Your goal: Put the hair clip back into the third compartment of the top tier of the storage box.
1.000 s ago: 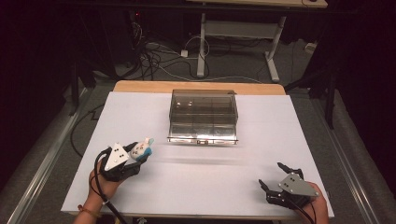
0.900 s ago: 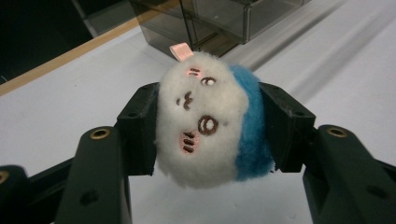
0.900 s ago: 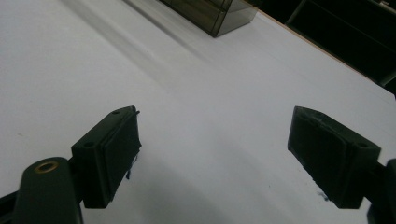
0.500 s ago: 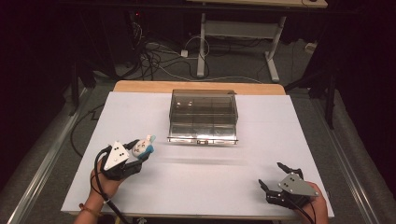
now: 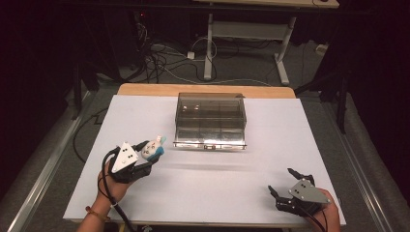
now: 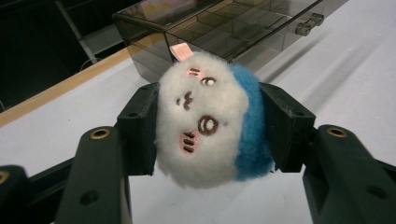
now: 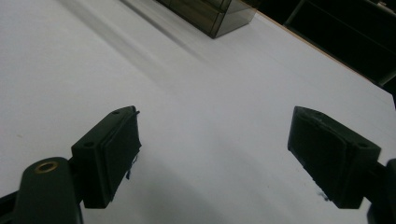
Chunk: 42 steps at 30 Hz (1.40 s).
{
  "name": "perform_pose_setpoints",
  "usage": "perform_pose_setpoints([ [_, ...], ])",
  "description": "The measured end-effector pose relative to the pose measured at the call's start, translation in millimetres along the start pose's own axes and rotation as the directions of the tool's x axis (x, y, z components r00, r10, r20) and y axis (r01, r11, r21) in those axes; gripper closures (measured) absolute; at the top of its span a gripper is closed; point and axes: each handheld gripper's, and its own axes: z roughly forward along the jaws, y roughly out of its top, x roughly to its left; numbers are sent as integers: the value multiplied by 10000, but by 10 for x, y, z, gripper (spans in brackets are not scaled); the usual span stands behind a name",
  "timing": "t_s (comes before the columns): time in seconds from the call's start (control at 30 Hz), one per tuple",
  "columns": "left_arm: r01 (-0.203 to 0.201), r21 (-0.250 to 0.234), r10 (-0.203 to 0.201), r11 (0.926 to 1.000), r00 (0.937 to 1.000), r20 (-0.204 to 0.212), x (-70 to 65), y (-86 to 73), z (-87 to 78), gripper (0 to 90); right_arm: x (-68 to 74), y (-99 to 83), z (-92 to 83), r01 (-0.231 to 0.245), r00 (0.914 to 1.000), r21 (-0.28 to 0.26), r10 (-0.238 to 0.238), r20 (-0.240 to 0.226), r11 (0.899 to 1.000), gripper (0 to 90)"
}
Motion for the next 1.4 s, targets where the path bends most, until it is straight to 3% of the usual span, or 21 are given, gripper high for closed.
perform_pose_setpoints([
  [0.13,52,19,-53,10000,9998,212,-39,62,28,426,-8,-2,-9,-13,10000,-41,13,26,10000,172],
  [0.43,-352,-60,355,9994,9975,617,-111,250,150,426,-5,-3,-7,17,10000,-45,-17,-7,10000,172],
  [0.87,-618,-267,642,9977,9927,1023,-160,455,306,426,-10,-6,-4,20,10000,-31,-20,-24,10000,172],
  [1.4,-788,-191,809,9967,9827,1663,-250,702,601,426,3,3,1,66,9999,-50,-66,-80,10000,172],
])
